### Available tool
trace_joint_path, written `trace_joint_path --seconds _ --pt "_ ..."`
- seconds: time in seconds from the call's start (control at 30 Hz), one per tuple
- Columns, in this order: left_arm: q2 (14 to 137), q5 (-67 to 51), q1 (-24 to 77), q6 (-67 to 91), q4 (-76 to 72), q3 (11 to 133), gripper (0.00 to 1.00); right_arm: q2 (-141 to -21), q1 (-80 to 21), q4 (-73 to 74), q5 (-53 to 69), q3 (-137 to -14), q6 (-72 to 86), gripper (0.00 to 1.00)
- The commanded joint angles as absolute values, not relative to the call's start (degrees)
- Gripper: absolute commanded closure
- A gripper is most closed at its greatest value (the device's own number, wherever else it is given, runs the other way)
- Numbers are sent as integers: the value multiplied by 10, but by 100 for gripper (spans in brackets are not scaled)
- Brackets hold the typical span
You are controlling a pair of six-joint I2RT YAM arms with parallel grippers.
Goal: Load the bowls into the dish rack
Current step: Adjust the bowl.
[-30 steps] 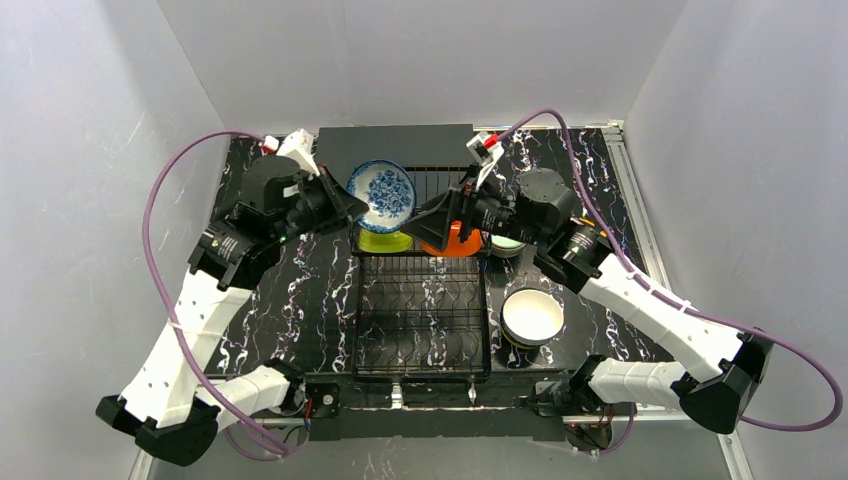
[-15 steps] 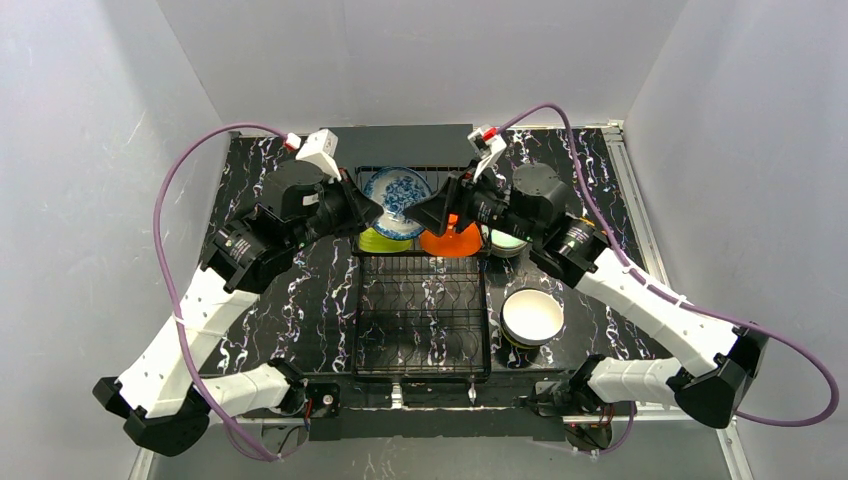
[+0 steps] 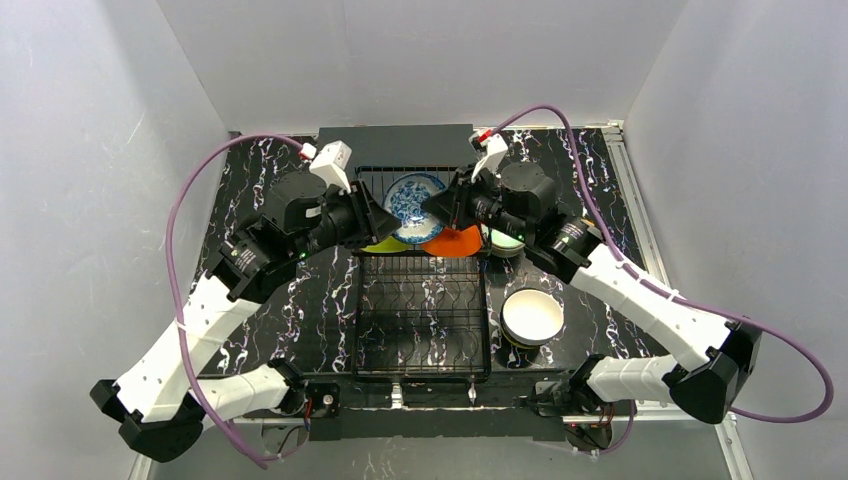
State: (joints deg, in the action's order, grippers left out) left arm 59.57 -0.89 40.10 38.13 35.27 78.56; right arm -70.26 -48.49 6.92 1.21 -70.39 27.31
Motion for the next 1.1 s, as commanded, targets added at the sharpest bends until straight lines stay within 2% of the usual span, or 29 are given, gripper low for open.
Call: trace_joint_path --seconds 0.0,0.1,0.23,0.37,0.9,1.07 --pt "554 -8 386 403 274 770 67 -667 -493 50 52 -722 244 99" --pt "536 -27 385 408 257 750 54 -655 -493 49 54 -716 226 99" --pt "514 -38 386 413 244 732 23 -646 -491 57 85 -725 188 99" --pt "494 -58 386 414 233 715 4 -651 -487 62 125 -734 175 99" --pt "443 -172 386 407 164 639 2 -663 -447 11 332 -711 181 99" --pt "438 -174 386 414 165 625 3 -664 -438 5 345 -702 193 99"
